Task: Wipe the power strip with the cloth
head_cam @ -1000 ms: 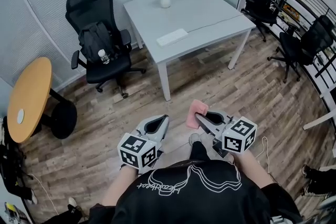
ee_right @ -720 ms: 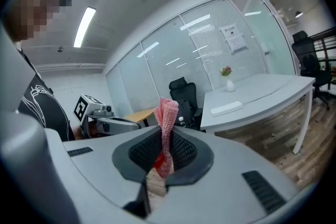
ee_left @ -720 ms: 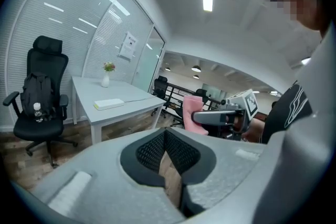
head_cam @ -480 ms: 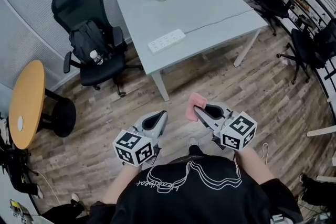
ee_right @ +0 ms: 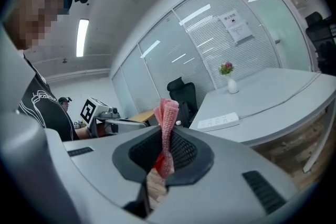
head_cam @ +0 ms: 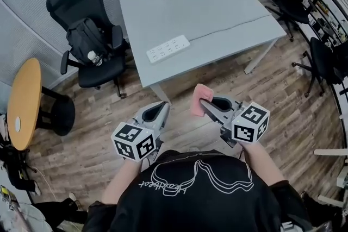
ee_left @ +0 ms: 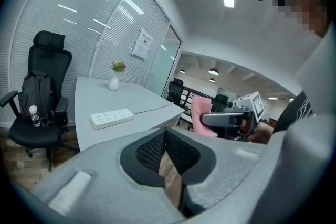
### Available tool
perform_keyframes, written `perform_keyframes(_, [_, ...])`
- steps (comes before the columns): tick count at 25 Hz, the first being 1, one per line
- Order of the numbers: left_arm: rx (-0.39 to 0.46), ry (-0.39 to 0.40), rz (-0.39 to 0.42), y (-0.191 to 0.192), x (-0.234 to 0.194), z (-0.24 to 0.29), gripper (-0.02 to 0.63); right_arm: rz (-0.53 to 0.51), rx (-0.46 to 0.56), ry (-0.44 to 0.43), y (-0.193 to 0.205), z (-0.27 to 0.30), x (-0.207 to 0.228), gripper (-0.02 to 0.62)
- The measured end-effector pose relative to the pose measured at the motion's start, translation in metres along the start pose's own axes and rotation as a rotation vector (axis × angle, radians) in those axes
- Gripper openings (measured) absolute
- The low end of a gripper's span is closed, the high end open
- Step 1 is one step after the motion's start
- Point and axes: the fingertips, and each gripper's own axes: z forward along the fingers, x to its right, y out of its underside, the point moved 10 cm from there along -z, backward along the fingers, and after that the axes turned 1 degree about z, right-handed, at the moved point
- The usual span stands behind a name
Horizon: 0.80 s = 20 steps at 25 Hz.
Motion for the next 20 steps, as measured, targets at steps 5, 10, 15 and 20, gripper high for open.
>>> perform_keyframes(5, [0.002, -0.030, -0.024, -0.013, -0.038, 0.016, 0.012, 0.000, -0.017, -0.073, -0.015, 0.042, 0.028, 0.031])
perform_keyframes(10, [-0.010, -0.049, -0.055, -0.021, -0.091, 0.030, 0.012, -0.037, -0.049, -0.104, -0.031, 0.094, 0.050, 0.031])
perform_keyframes(15, [-0.022, -0.080, -0.043, -0.039, -0.149, 0.053, 0.012, -0.025, -0.093, -0.106, -0.056, 0.148, 0.083, 0.031])
perform_keyframes(20, [-0.057, -0.082, -0.033, -0.054, -0.191, 0.073, 0.012, 0.040, -0.149, -0.096, -0.072, 0.195, 0.117, 0.031])
